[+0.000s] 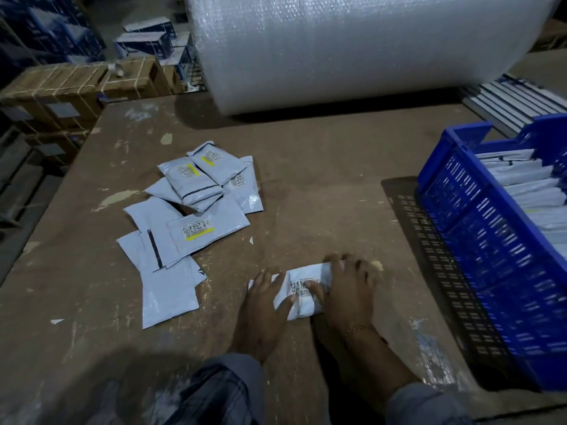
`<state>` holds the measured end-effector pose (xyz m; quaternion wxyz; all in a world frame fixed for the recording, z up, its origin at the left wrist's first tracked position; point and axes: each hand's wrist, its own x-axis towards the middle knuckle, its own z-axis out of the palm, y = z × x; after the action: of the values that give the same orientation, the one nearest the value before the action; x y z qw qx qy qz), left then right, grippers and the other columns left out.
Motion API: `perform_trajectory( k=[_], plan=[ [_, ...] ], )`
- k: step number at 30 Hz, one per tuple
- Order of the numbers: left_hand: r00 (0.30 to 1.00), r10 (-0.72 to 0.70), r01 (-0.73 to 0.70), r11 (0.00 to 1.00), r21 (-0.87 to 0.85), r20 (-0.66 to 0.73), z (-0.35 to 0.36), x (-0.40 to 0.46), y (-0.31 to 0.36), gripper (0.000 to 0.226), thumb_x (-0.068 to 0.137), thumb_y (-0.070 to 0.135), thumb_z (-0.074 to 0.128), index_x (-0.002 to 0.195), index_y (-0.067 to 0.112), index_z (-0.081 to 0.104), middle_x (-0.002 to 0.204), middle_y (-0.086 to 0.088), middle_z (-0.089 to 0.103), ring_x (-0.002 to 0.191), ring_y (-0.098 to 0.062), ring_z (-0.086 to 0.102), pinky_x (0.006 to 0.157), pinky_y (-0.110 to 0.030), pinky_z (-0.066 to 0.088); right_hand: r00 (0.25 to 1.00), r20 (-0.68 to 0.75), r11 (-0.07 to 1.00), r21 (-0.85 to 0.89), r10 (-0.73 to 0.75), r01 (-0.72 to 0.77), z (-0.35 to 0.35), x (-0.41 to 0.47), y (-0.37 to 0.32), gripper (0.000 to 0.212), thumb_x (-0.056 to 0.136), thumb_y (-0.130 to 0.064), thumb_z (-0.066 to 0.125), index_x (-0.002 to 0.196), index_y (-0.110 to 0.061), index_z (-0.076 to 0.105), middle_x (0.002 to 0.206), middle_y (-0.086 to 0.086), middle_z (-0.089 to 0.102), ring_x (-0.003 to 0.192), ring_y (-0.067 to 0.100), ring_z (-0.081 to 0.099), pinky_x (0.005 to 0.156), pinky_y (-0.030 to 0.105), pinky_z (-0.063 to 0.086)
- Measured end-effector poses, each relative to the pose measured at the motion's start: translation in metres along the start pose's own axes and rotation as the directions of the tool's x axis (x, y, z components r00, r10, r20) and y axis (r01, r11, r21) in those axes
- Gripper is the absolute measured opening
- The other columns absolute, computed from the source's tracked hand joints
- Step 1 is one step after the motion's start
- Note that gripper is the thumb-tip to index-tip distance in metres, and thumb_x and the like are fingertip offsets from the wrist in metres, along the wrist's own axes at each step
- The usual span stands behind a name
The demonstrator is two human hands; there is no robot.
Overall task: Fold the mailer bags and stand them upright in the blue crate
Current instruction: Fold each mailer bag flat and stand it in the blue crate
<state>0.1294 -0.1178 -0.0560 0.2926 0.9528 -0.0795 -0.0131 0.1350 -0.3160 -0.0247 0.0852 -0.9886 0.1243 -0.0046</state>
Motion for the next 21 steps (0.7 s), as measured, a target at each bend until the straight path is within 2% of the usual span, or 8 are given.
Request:
perform_trajectory(
  k=[2, 4, 7, 9, 11, 13, 18, 21],
  plan=[
    [0.989, -0.139, 0.135, 0.988, -0.073, -0.051, -0.003, -0.003, 0.003, 0.04, 0.091, 0.061, 0.067, 0.124, 0.041, 0.065, 0.122, 0.027, 0.061, 0.117, -0.004, 0.059, 0.096, -0.027, 0.047, 0.976, -0.066, 0.979, 0.0, 0.206, -0.206, -0.012, -0.016, -0.006, 0.062, 0.076, -0.063, 0.076, 0.111, -0.013, 0.065, 0.111, 0.018, 0.064, 0.108, 0.04, 0.056, 0.099, 0.051, 0.038],
    [0.974, -0.195, 0.185, 0.979, -0.092, -0.116, -0.01, -0.01, 0.008, 0.029, 0.088, 0.061, 0.068, 0.108, 0.039, 0.066, 0.101, 0.024, 0.065, 0.099, -0.003, 0.064, 0.083, -0.027, 0.051, 0.961, -0.083, 0.964, 0.009, 0.265, -0.265, -0.015, -0.027, -0.01, 0.05, 0.073, -0.049, 0.085, 0.096, -0.009, 0.065, 0.096, 0.021, 0.065, 0.093, 0.04, 0.059, 0.088, 0.048, 0.04],
    [0.915, -0.364, 0.331, 0.923, -0.195, -0.175, -0.032, -0.022, 0.024, 0.027, 0.094, 0.064, 0.055, 0.111, 0.046, 0.067, 0.103, 0.023, 0.072, 0.094, -0.01, 0.067, 0.085, -0.031, 0.056, 0.993, -0.069, 0.994, 0.054, 0.099, -0.095, -0.013, -0.019, -0.006, 0.025, 0.075, -0.021, 0.082, 0.097, -0.015, 0.072, 0.095, 0.014, 0.071, 0.094, 0.038, 0.06, 0.083, 0.044, 0.042],
    [0.871, -0.453, 0.412, 0.885, -0.219, -0.192, -0.041, -0.026, 0.028, 0.034, 0.094, 0.071, 0.044, 0.108, 0.049, 0.065, 0.099, 0.023, 0.072, 0.09, -0.014, 0.066, 0.083, -0.032, 0.055, 0.991, -0.049, 0.971, 0.199, -0.129, 0.136, -0.022, -0.005, -0.004, 0.041, 0.069, -0.008, 0.07, 0.107, -0.022, 0.077, 0.101, 0.006, 0.075, 0.103, 0.036, 0.061, 0.086, 0.042, 0.046],
    [0.866, -0.451, 0.399, 0.883, -0.246, -0.216, -0.045, -0.025, 0.026, 0.035, 0.095, 0.072, 0.04, 0.105, 0.048, 0.064, 0.102, 0.02, 0.072, 0.09, -0.013, 0.066, 0.085, -0.034, 0.056, 0.95, -0.102, 0.884, 0.347, -0.296, 0.313, -0.036, 0.002, -0.009, 0.046, 0.068, -0.011, 0.061, 0.11, -0.021, 0.078, 0.104, 0.006, 0.075, 0.101, 0.032, 0.065, 0.086, 0.04, 0.054],
    [0.882, -0.411, 0.356, 0.902, -0.245, -0.231, -0.044, -0.021, 0.019, 0.037, 0.098, 0.07, 0.038, 0.114, 0.047, 0.062, 0.112, 0.019, 0.072, 0.097, -0.012, 0.065, 0.09, -0.037, 0.057, 0.931, -0.196, 0.87, 0.338, -0.307, 0.358, -0.043, -0.005, -0.014, 0.035, 0.075, -0.012, 0.066, 0.108, -0.016, 0.077, 0.108, 0.005, 0.076, 0.1, 0.029, 0.068, 0.088, 0.04, 0.056],
    [0.939, -0.275, 0.247, 0.957, -0.151, -0.208, -0.036, -0.016, 0.025, 0.038, 0.103, 0.06, 0.043, 0.133, 0.042, 0.056, 0.13, 0.018, 0.063, 0.118, -0.012, 0.06, 0.099, -0.042, 0.055, 0.994, -0.08, 0.994, 0.085, 0.073, -0.066, -0.021, -0.047, 0.011, 0.055, 0.091, -0.033, 0.068, 0.143, -0.021, 0.056, 0.149, 0.013, 0.054, 0.141, 0.039, 0.042, 0.116, 0.053, 0.034],
    [0.976, -0.105, 0.088, 0.991, -0.097, -0.189, -0.026, -0.008, 0.039, 0.037, 0.106, 0.047, 0.046, 0.141, 0.037, 0.054, 0.14, 0.014, 0.058, 0.128, -0.014, 0.055, 0.106, -0.042, 0.05, 0.999, 0.017, 0.999, 0.038, -0.034, 0.033, -0.003, -0.054, 0.031, 0.067, 0.098, -0.042, 0.059, 0.158, -0.024, 0.038, 0.163, 0.013, 0.038, 0.15, 0.045, 0.029, 0.12, 0.06, 0.027]
  ],
)
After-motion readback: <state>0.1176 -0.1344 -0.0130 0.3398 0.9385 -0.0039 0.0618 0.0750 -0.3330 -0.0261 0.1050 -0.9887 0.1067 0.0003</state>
